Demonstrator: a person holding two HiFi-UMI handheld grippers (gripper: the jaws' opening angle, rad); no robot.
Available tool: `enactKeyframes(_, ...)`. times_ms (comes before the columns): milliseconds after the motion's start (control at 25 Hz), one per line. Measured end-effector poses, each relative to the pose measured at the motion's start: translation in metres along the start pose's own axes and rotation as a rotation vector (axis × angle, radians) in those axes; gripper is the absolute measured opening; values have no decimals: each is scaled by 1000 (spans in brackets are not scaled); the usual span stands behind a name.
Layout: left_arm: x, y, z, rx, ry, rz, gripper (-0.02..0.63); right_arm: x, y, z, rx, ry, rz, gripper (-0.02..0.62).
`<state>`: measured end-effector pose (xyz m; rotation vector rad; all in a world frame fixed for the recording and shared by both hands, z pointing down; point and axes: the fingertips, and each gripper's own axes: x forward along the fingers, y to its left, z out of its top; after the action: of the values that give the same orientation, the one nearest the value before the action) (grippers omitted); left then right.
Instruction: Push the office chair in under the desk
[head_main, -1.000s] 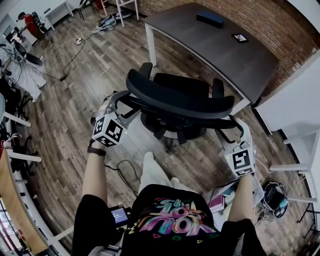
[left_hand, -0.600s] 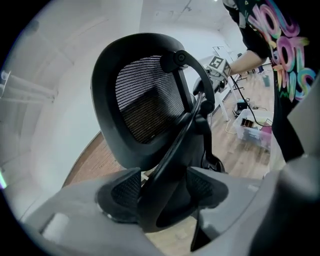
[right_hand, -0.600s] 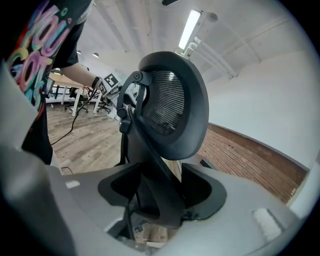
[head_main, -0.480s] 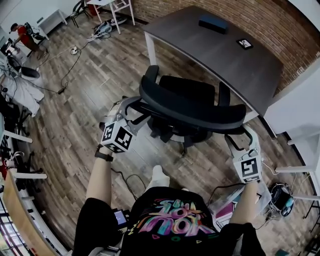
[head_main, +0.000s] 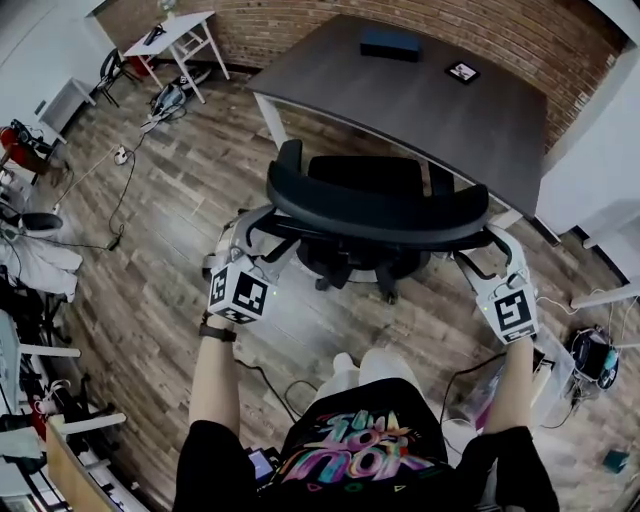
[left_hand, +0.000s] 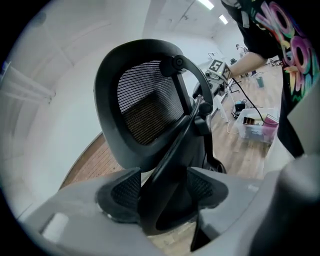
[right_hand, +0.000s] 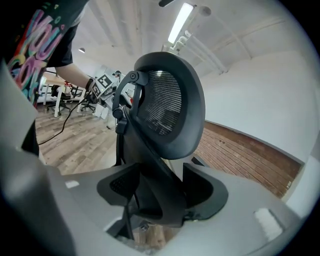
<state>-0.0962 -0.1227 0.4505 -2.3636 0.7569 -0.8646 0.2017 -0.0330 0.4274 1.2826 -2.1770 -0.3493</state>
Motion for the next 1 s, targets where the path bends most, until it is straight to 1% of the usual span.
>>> enactKeyframes(160,19,23,-9,6,-10,-7,288,27,-12,4,8,0,-17,273)
enactKeyframes(320,43,46,-14,12,-21,-16,288,50,-28,4,18,31,-32,273)
enactKeyframes(520,70,74,-22,24,-39,-39,288,74,-43,8,31,22,-56,270)
enactKeyframes(720,93,99,-34,38,-45,-71,288,99,-52,10,37,62,-70,267)
enactKeyframes(1000,130,135,-46,45,-58,-103,288,135,-73,11,69,106,-112,267)
